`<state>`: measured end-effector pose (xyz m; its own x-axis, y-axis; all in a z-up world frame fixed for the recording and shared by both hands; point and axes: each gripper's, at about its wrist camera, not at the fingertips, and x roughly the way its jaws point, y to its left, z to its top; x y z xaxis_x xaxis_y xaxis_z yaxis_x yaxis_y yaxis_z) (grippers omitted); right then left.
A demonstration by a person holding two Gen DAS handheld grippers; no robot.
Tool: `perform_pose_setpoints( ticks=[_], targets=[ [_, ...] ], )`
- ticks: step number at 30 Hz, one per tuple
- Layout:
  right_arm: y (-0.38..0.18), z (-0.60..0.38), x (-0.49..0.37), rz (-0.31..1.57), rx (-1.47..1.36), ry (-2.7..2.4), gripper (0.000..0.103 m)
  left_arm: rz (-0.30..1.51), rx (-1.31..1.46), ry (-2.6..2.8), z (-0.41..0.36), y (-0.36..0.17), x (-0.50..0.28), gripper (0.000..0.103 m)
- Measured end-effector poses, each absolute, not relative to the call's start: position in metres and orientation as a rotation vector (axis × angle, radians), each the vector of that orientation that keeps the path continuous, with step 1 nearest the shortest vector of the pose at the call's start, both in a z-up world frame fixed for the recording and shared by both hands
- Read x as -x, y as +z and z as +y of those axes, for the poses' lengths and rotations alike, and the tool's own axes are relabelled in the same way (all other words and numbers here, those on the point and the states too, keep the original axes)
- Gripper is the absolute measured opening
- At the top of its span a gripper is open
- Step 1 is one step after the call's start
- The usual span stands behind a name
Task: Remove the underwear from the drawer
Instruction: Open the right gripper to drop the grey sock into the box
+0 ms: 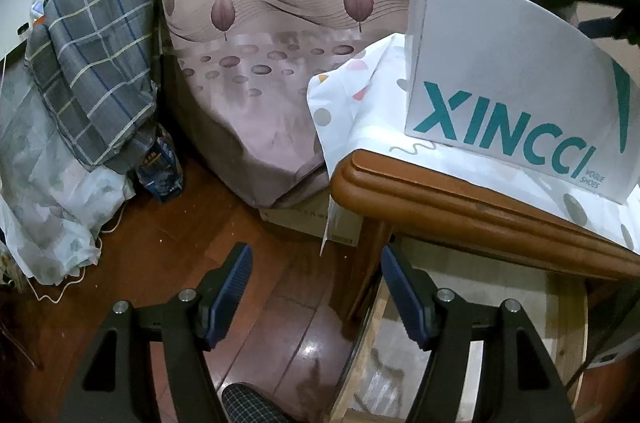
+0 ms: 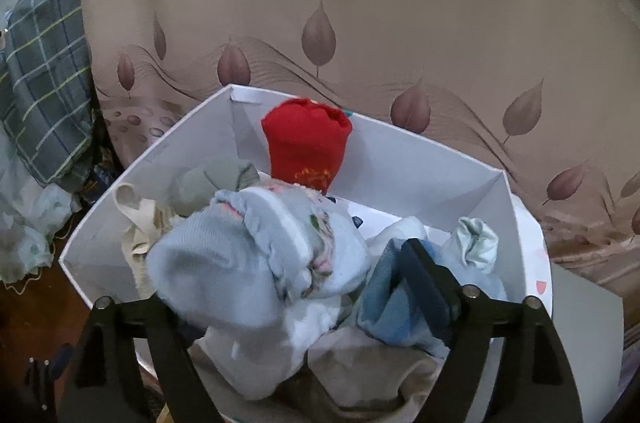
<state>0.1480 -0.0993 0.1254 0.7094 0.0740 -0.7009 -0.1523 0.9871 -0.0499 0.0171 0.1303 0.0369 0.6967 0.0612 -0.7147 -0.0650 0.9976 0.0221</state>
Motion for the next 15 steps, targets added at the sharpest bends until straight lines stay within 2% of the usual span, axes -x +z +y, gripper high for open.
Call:
perform_pose_setpoints(
  ticks=[2,15],
  targets=[
    [0.133,-0.100,-0.142,0.751,0.117,0.119,0.090,0.794,-0.001,0.072,0.129,0.036,-0.017,0.069],
    [0.159,-0.113,-0.086,0.684,0.091,0.141,0.093,0.794,-0.021,0.061,0.122,0.033,-0.016,0.069]
  ],
)
